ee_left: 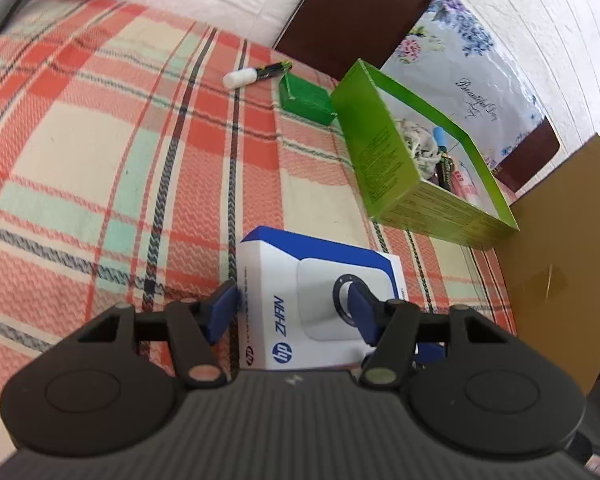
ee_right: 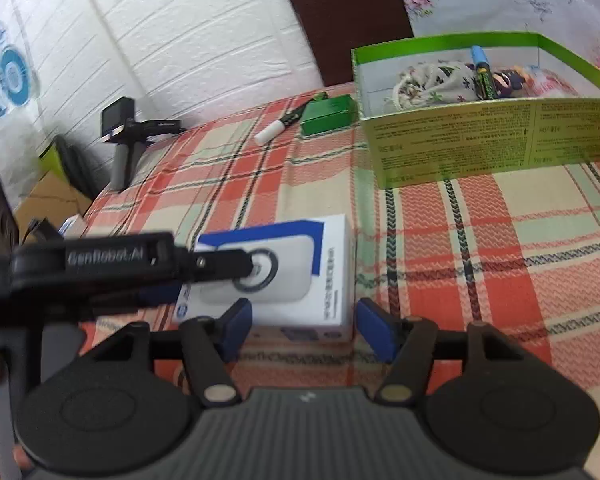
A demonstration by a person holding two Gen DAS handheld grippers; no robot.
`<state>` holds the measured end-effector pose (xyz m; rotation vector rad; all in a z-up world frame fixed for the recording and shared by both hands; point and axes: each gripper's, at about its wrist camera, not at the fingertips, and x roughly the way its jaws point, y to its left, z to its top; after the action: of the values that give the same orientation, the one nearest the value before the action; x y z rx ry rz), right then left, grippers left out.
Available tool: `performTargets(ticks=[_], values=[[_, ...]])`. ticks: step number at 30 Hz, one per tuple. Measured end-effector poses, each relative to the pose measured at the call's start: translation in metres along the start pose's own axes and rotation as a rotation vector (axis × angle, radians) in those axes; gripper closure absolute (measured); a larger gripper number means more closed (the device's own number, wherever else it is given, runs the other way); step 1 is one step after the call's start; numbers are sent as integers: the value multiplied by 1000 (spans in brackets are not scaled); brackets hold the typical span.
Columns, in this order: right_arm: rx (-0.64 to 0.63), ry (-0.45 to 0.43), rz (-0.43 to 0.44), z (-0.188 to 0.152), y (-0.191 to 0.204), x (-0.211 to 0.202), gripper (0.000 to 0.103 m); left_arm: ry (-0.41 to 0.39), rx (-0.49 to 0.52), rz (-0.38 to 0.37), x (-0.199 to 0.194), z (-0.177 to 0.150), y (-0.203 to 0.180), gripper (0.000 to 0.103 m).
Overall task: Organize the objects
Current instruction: 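Grasp the white HP box with the right gripper and lift it, then grasp the HP box with the left gripper while the right gripper releases it, then lower the HP box into the green box and open the left gripper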
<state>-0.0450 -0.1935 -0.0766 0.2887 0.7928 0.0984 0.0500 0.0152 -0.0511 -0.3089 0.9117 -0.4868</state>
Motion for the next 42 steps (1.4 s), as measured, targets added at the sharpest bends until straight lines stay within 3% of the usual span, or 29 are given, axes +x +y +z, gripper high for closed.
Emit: performTargets(ticks=[2, 4, 8, 11, 15, 19, 21, 22, 23, 26, 29, 34, 38, 42], values=[[-128, -22, -26, -8, 17, -5, 24, -42, 16, 25, -14, 2, 0, 41], [-247, -64, -65, -15, 32, -11, 24, -84, 13, 40, -30, 6, 6, 41], [-367, -132, -71, -21, 48, -19, 18, -107, 11, 69, -49, 6, 17, 40], [-401, -146, -49, -26, 48, -15, 14, -90, 1, 57, -49, 1, 25, 39], [-398, -124, -54, -25, 39, -2, 13, -2, -24, -5, -29, 0, 27, 39], [-387, -104, -57, -27, 25, 10, 13, 57, 40, 12, -4, -3, 11, 39], [-373, -81, -53, -26, 18, 20, 13, 71, 40, -14, 8, -5, 9, 32], [-366, -70, -42, -25, 15, 26, 14, 73, 37, -32, 12, -5, 10, 32], [-360, -55, -23, -23, 14, 31, 22, 70, 39, -46, 15, -5, 9, 34], [-343, -70, -9, -18, 14, 33, 28, 58, 76, -10, 11, 1, -4, 36], [-309, -131, 18, -2, 7, 16, 41, -45, 133, -11, -14, 25, -30, 40], [-276, -311, -32, 49, -14, -13, 44, -189, 278, -52, -24, 75, -88, 40], [-301, -421, -154, 84, -41, -21, 41, -189, 302, -121, 6, 105, -123, 39], [-338, -429, -335, 99, -73, -3, 41, -136, 311, -160, 57, 120, -155, 40]])
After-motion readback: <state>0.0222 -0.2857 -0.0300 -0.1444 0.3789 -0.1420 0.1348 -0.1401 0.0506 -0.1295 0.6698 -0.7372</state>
